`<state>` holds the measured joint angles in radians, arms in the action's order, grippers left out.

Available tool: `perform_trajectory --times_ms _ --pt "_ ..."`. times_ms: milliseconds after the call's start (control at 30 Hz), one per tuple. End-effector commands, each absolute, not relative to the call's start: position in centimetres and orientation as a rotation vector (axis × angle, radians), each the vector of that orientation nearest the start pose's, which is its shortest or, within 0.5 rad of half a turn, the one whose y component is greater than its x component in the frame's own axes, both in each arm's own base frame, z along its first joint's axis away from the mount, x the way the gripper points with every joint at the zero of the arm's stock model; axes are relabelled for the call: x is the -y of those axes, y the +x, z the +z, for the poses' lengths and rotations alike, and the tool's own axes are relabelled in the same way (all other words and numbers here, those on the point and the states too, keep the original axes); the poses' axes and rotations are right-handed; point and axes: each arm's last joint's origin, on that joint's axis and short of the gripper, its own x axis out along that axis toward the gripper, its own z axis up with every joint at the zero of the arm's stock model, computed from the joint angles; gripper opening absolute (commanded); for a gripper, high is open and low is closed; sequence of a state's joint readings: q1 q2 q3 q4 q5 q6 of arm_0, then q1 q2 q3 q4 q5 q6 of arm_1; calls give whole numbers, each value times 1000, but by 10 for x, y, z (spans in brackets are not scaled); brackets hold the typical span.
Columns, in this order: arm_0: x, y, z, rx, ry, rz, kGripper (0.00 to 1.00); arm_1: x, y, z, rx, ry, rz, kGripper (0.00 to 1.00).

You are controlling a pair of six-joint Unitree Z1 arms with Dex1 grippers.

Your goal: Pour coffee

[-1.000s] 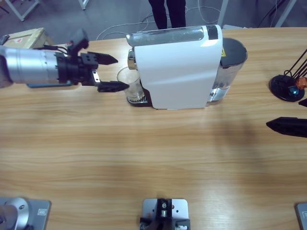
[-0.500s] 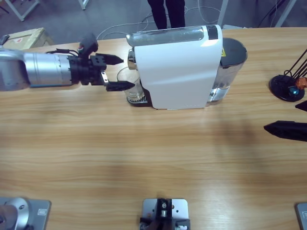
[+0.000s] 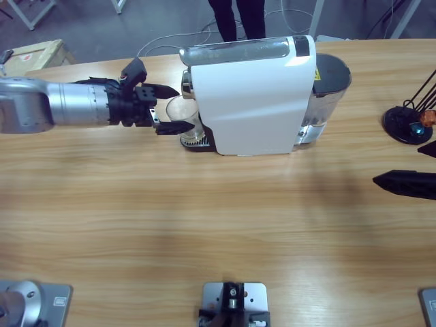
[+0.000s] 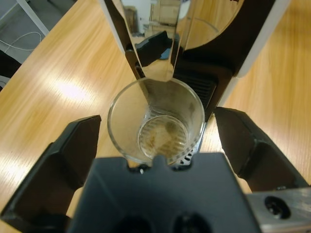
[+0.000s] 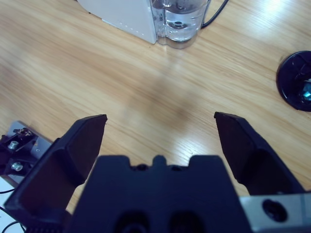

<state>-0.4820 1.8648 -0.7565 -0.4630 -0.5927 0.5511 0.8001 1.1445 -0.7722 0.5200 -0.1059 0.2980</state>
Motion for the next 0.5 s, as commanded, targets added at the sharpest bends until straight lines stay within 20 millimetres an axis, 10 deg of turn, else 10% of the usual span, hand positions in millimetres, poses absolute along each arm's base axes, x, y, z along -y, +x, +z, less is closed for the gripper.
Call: perform_trajectory --times_ms 33,500 --pt "183 294 176 -442 412 -1204 991 -111 113 289 -954 -142 512 1000" --pt "194 301 172 -447 386 -1208 825 -112 114 287 -950 -138 513 1000"
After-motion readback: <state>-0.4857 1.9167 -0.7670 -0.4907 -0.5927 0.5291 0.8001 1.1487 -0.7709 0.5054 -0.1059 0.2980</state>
